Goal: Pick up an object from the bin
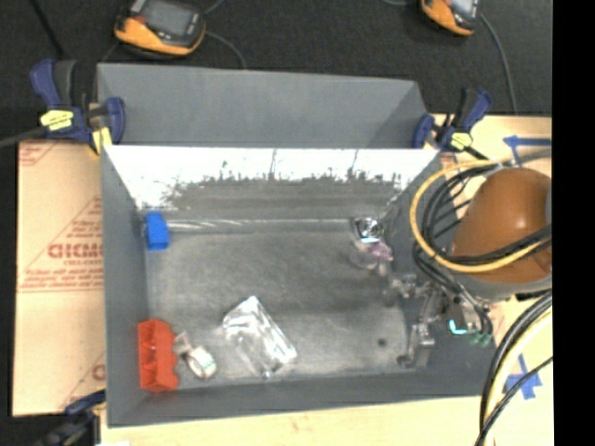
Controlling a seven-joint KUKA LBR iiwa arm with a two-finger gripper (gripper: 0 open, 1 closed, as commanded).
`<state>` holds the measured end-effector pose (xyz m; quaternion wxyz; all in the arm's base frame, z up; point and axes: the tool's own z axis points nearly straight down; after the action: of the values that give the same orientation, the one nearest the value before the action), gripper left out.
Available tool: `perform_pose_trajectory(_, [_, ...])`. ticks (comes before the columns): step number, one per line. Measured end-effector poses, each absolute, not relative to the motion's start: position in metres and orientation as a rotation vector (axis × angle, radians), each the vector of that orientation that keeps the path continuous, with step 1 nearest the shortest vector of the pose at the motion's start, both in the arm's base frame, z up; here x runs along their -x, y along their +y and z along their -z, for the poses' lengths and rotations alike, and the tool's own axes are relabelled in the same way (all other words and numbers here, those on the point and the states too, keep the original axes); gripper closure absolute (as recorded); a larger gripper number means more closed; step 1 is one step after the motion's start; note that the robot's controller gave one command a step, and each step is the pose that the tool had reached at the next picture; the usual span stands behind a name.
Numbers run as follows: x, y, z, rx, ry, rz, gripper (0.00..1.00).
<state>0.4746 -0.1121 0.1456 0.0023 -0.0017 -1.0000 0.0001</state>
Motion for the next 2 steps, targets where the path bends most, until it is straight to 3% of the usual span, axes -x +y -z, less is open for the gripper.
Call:
perform_pose_trajectory(1, [-0.530,-0.141,-0.116,-0.112,-3.145,-0.005,0.00])
perform_pose_trajectory(2, [-0.556,-0.150,-0.126,-0.288,-3.135,-0.005,0.00])
